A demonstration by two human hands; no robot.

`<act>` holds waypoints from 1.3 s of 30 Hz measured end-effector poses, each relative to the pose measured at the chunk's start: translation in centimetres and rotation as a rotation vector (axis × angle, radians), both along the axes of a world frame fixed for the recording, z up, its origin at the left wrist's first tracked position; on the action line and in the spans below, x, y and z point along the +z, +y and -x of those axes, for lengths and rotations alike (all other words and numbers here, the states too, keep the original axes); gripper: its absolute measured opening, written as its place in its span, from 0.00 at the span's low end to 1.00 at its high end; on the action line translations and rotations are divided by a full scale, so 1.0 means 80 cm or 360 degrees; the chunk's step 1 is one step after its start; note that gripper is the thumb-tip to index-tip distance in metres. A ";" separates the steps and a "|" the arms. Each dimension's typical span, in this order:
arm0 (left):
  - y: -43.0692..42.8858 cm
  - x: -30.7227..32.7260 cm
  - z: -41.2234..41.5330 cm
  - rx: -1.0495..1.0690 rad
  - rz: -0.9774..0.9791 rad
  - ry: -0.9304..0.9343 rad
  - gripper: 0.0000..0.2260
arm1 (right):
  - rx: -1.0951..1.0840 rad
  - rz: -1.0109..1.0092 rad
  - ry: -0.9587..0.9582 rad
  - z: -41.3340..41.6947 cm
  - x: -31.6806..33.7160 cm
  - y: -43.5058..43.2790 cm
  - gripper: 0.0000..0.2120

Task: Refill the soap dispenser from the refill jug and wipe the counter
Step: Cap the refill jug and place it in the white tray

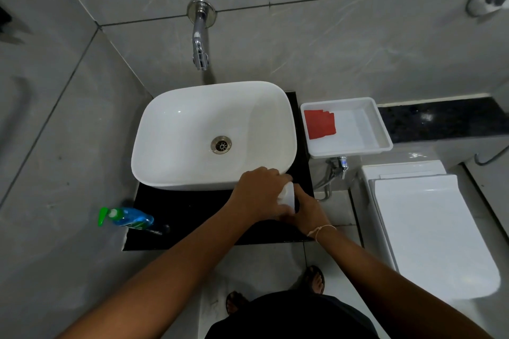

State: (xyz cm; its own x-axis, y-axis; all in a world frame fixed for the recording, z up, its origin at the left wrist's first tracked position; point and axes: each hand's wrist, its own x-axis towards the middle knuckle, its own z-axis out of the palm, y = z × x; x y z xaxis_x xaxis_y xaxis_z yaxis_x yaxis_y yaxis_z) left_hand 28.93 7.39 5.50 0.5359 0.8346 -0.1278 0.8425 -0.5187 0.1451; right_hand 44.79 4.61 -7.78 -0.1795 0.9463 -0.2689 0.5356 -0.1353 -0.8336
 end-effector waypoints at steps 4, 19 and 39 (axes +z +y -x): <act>0.002 -0.010 0.002 -0.0008 -0.0016 0.0041 0.21 | 0.0004 0.0023 0.0007 -0.003 -0.004 -0.001 0.38; -0.008 -0.061 -0.030 0.0107 0.0110 -0.0693 0.23 | -0.0478 0.0007 0.0136 -0.095 0.005 -0.016 0.39; 0.230 -0.230 -0.192 0.0750 0.0041 -0.0092 0.28 | -0.0298 0.0003 -0.0154 -0.389 -0.073 0.328 0.40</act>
